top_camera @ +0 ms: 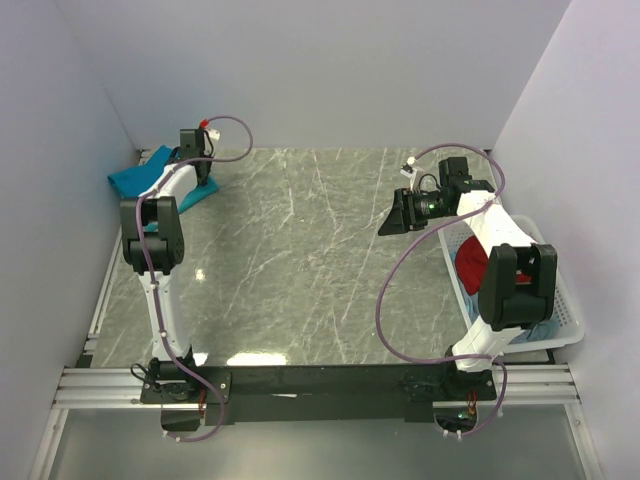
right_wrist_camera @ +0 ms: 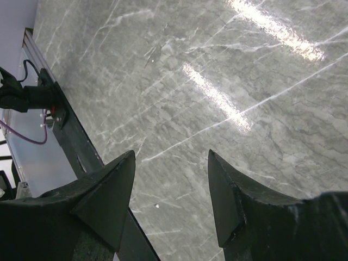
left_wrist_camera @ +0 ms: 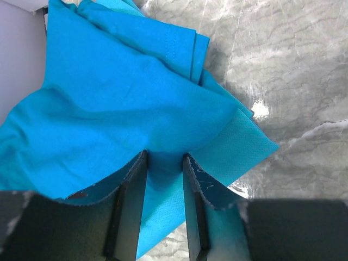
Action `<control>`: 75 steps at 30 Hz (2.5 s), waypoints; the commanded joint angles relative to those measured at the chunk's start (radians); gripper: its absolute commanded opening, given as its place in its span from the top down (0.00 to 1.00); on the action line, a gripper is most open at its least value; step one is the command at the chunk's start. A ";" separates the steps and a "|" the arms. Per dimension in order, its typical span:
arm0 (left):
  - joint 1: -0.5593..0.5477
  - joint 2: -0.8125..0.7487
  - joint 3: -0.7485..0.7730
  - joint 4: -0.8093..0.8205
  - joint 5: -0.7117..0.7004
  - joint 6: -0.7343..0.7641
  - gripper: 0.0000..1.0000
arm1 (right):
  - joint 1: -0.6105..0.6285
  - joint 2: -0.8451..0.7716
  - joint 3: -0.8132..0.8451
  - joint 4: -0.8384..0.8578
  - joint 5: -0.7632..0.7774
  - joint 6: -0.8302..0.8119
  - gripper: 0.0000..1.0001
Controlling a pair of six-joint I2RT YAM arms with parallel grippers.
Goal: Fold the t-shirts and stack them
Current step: Neatly place the folded tshirt to the corner
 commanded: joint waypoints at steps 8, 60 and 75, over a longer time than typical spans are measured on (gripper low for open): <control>-0.004 0.002 -0.003 0.032 -0.006 0.020 0.83 | 0.006 -0.005 0.038 -0.009 -0.028 -0.021 0.37; 0.120 -0.566 -0.569 0.068 0.302 -0.440 0.27 | 0.006 -0.013 0.051 -0.034 -0.048 -0.039 0.37; 0.353 -0.856 -0.880 0.223 0.351 -0.894 0.32 | 0.006 -0.007 0.051 -0.037 -0.045 -0.045 0.37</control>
